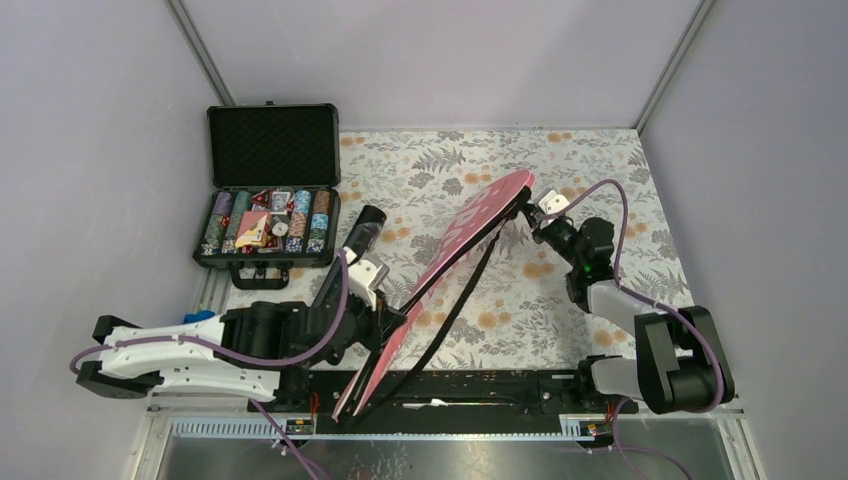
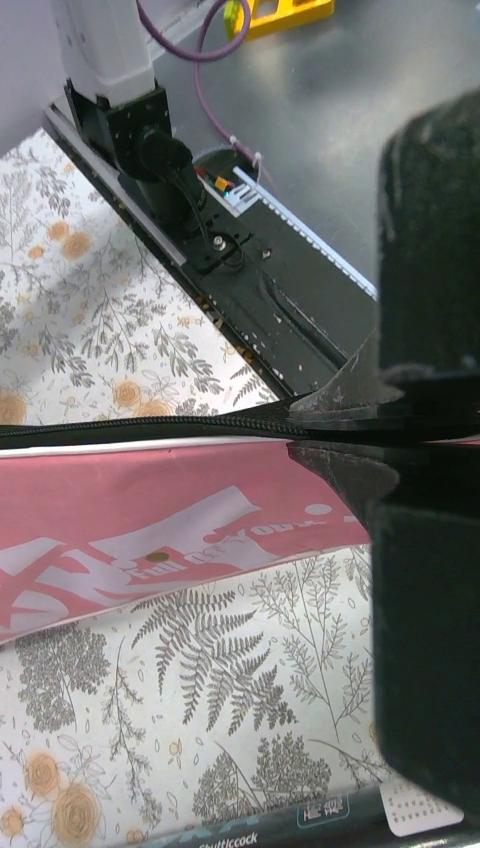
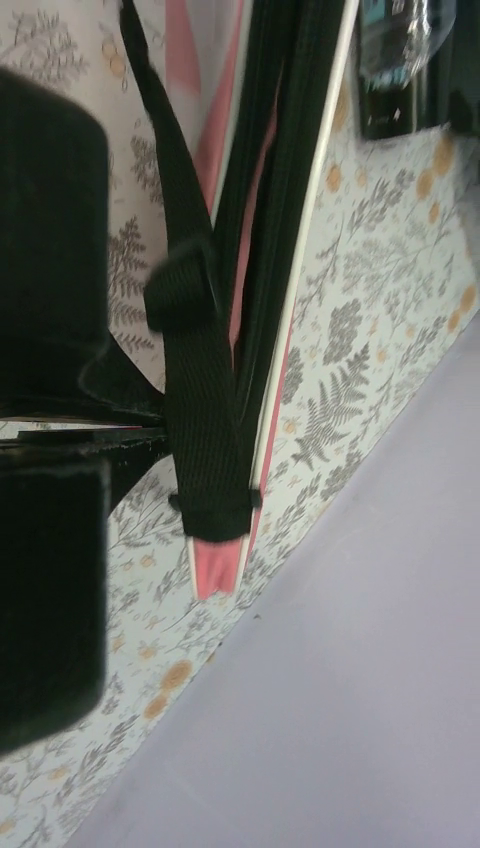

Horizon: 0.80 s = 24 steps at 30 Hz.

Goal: Pack up the badminton gear

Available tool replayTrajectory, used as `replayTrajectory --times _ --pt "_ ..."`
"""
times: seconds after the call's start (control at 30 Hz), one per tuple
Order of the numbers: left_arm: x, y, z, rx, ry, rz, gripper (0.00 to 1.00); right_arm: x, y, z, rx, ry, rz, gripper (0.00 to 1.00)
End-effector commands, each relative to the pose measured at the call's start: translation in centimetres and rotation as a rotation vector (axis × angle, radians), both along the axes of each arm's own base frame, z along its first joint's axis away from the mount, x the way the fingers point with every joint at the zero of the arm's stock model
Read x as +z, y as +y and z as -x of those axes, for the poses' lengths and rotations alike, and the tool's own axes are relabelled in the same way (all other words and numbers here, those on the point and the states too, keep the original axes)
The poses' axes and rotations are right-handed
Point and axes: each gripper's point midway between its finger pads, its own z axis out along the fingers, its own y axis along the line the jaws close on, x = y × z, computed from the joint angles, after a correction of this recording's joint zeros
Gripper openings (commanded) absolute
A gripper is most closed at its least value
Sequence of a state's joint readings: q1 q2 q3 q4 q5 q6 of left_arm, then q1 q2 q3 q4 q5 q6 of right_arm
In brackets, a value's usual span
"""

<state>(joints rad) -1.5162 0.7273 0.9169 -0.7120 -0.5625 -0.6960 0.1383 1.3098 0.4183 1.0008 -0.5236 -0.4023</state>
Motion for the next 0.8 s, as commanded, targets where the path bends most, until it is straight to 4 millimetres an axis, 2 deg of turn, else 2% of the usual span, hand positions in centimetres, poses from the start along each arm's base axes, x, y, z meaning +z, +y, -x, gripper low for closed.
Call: replayTrajectory --times 0.0,0.17,0.37,0.77 --pt "4.2 -1.5 -2.0 0.07 -0.09 0.098 0.0 2.5 1.8 1.9 0.043 -0.08 -0.034 0.0" --pt "3.6 -2.6 -3.2 0.088 -0.129 0.026 0.0 2.9 3.0 4.3 0.084 -0.088 -0.051 0.0" --pt "3.1 -4.8 -5.4 0.077 -0.144 -0.002 0.0 3.2 4.9 7.0 0.13 -0.038 -0.094 0.0" --pt "2.1 -10.2 -10.4 0.056 -0.139 -0.048 0.0 2.8 11.4 13.4 0.333 -0.015 -0.092 0.0"
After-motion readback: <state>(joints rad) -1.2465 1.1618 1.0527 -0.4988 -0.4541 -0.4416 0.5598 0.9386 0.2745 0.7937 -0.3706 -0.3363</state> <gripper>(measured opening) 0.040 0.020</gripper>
